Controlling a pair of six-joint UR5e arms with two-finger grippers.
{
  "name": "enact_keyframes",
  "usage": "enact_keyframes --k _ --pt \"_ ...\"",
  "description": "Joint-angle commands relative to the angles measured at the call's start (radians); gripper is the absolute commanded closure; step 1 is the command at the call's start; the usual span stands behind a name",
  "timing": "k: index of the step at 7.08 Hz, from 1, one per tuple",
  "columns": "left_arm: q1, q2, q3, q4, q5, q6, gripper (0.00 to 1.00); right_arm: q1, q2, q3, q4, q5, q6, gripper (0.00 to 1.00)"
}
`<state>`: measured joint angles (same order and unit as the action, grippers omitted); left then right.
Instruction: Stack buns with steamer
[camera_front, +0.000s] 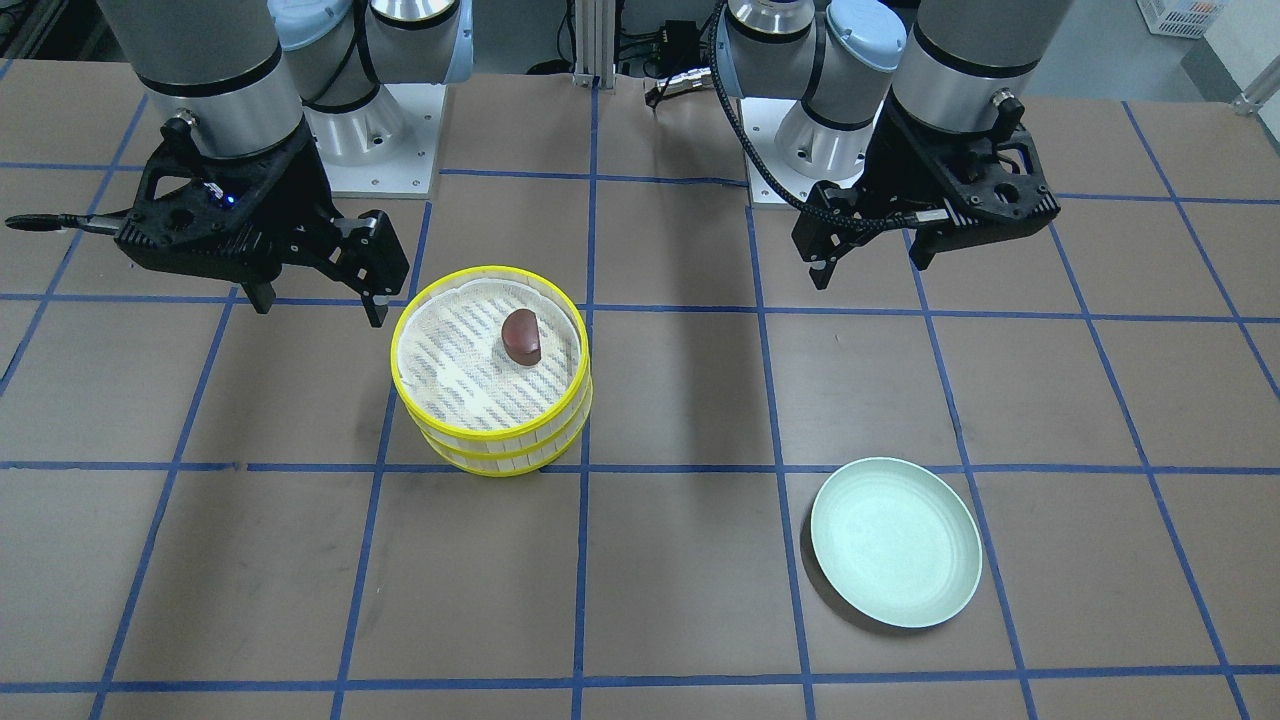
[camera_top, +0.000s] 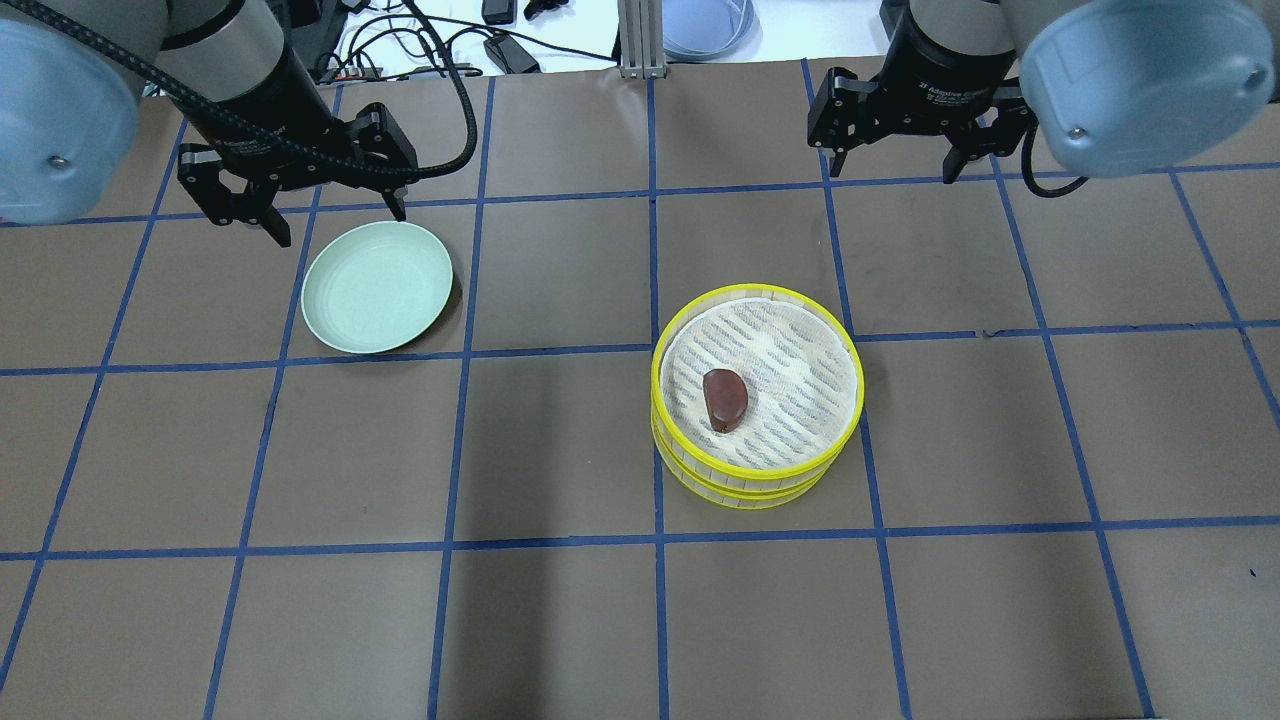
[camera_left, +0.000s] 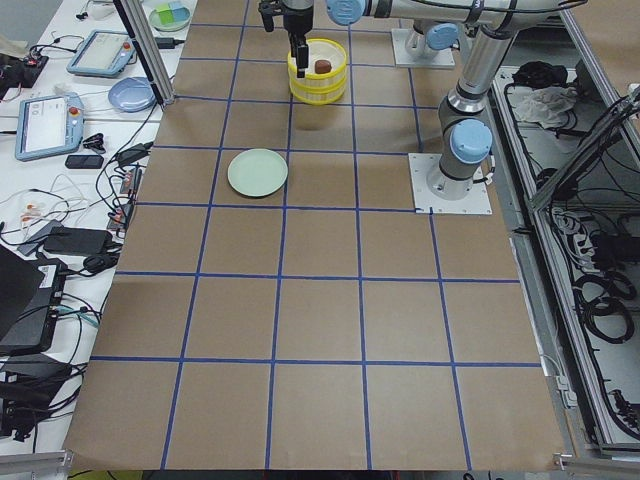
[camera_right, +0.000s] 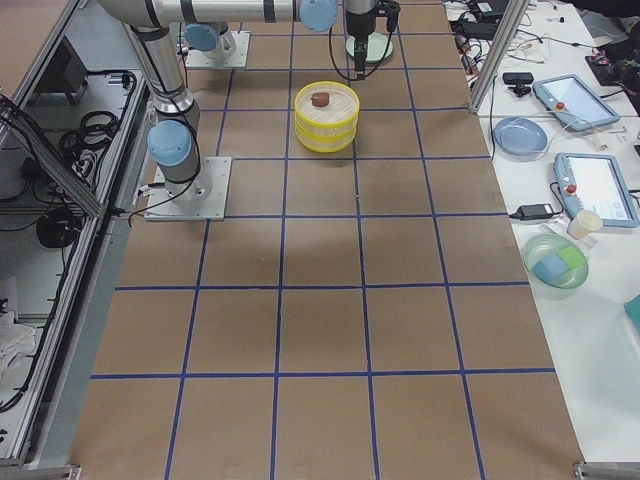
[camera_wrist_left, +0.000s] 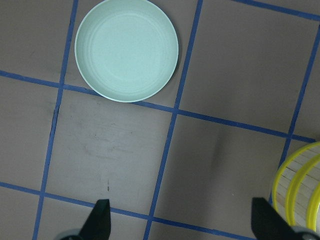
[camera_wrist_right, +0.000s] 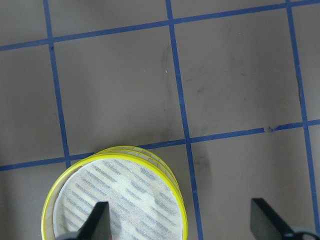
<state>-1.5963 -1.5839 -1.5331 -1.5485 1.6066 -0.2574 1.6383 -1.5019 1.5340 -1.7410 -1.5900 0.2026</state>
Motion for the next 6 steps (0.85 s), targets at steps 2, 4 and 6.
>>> enact_keyframes --k 2,4,6 --pt "0.003 0.016 0.001 -0.019 -0.002 0.001 0.00 0.000 0.000 0.000 0.000 -0.001 0.000 0.00" --pt "0.001 0.018 0.001 -0.024 -0.002 0.001 0.00 0.000 0.000 0.000 0.000 0.001 0.000 0.00" --pt "-0.002 0.016 0.001 -0.024 -0.001 0.018 0.00 0.000 0.000 0.000 0.003 -0.001 0.000 0.00"
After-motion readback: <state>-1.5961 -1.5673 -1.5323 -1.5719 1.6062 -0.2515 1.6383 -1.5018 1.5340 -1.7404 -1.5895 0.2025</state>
